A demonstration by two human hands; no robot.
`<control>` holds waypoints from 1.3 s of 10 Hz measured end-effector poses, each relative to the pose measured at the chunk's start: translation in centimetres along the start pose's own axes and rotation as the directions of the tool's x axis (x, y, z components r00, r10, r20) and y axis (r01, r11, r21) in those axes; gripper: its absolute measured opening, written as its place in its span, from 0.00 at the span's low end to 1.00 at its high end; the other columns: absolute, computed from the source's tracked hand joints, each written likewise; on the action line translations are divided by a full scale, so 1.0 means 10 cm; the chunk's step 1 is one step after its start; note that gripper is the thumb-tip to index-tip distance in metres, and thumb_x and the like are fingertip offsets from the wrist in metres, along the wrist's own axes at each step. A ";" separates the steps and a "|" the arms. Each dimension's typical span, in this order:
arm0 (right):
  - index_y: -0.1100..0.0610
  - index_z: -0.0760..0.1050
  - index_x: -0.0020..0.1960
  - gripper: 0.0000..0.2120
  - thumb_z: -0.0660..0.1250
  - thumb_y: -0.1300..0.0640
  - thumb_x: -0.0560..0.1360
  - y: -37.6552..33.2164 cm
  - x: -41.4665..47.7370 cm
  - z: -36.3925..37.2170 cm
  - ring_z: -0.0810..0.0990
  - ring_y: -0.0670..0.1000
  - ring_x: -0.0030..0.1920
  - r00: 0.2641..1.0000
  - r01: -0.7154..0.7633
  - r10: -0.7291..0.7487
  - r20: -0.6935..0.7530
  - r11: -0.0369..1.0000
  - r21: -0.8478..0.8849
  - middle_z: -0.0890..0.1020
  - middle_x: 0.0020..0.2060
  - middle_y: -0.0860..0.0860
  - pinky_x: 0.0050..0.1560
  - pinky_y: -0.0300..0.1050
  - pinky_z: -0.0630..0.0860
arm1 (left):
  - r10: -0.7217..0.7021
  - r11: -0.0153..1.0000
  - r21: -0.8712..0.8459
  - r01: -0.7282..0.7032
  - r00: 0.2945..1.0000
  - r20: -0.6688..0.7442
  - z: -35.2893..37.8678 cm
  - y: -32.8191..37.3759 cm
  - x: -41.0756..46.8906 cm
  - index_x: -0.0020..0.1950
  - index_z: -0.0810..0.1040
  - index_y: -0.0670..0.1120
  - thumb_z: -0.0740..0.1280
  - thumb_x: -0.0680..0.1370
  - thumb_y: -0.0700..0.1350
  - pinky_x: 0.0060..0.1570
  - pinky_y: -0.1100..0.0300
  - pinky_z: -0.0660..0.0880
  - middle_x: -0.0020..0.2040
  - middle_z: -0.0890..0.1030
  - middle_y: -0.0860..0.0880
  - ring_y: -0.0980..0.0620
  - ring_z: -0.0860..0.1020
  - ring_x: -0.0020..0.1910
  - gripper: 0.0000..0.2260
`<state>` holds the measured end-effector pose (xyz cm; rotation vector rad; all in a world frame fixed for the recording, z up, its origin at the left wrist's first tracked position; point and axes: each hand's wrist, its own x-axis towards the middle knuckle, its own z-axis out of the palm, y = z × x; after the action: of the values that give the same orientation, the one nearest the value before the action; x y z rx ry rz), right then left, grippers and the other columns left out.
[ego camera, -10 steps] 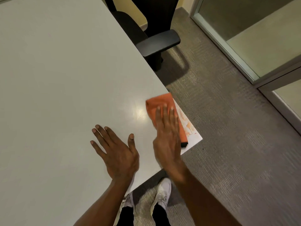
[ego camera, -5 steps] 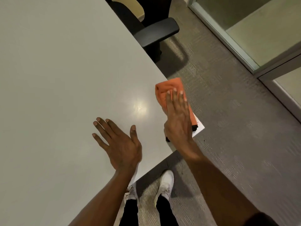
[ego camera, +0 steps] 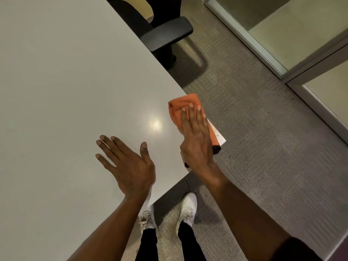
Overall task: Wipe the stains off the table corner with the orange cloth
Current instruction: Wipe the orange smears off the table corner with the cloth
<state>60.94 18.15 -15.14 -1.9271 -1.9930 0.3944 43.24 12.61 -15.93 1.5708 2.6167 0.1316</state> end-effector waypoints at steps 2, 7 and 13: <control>0.58 0.50 0.87 0.39 0.57 0.69 0.79 -0.03 -0.72 -0.12 0.48 0.62 0.87 0.998 0.046 -0.046 0.044 0.999 0.006 0.53 0.87 0.57 0.86 0.64 0.52 | -0.007 0.999 -0.035 0.006 1.000 -0.007 0.01 0.01 0.00 0.90 0.50 0.34 0.47 0.90 0.66 0.88 0.30 0.47 0.91 0.47 0.34 0.36 0.44 0.92 0.41; 0.60 0.52 0.86 0.43 0.62 0.73 0.75 0.15 -0.33 -0.14 0.47 0.61 0.87 0.999 0.016 -0.018 0.043 0.999 0.049 0.54 0.86 0.60 0.85 0.65 0.52 | -0.011 1.000 -0.023 0.011 1.000 -0.011 0.01 0.00 0.00 0.90 0.51 0.34 0.48 0.90 0.66 0.88 0.30 0.47 0.91 0.47 0.34 0.36 0.44 0.92 0.41; 0.62 0.56 0.85 0.44 0.61 0.77 0.70 0.24 -0.46 -0.21 0.51 0.61 0.87 0.999 0.053 -0.053 0.005 0.999 0.011 0.58 0.85 0.59 0.85 0.64 0.55 | -0.011 1.000 -0.010 0.011 1.000 -0.002 0.02 0.00 0.01 0.90 0.50 0.34 0.47 0.90 0.66 0.88 0.30 0.47 0.91 0.46 0.34 0.37 0.43 0.92 0.41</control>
<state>64.12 13.63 -14.45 -1.8641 -2.0369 0.3961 43.20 12.72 -16.09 1.5538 2.6215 0.1445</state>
